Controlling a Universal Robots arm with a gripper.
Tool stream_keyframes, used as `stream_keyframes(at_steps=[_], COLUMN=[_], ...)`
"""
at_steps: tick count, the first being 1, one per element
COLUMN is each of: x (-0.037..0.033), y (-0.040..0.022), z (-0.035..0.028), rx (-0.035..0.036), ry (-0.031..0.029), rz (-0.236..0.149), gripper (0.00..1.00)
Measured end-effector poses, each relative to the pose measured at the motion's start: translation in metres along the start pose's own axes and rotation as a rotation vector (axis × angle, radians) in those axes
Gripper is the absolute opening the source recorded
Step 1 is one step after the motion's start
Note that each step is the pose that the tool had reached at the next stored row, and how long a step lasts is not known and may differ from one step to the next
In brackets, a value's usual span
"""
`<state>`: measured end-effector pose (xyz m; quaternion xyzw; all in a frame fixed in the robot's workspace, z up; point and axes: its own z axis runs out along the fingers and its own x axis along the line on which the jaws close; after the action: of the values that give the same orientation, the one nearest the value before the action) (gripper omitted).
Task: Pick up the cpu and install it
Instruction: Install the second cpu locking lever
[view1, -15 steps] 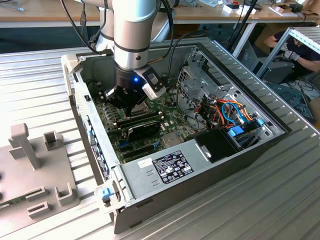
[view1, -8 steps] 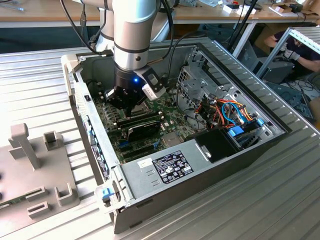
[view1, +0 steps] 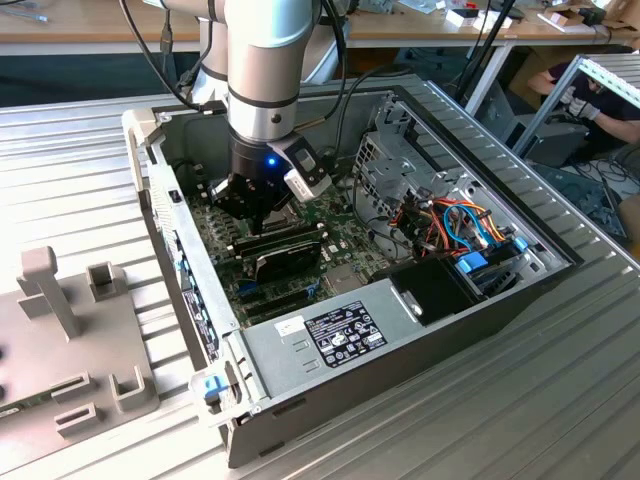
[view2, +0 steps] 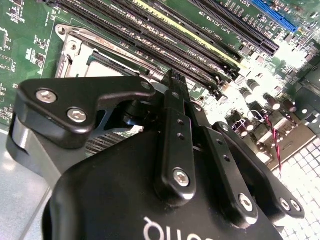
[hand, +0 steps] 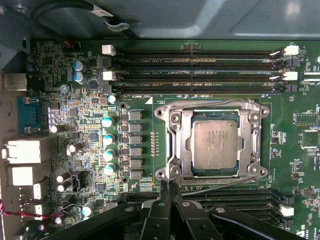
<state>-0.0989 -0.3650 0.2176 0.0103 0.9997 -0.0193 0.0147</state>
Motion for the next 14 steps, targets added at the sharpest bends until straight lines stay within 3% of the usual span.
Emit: stream_keyframes(at_steps=[14], x=[0.0007], y=[0.0008], z=[0.0069], rx=[0.0], ry=[-0.0001], rz=[0.0], gripper=[0.11])
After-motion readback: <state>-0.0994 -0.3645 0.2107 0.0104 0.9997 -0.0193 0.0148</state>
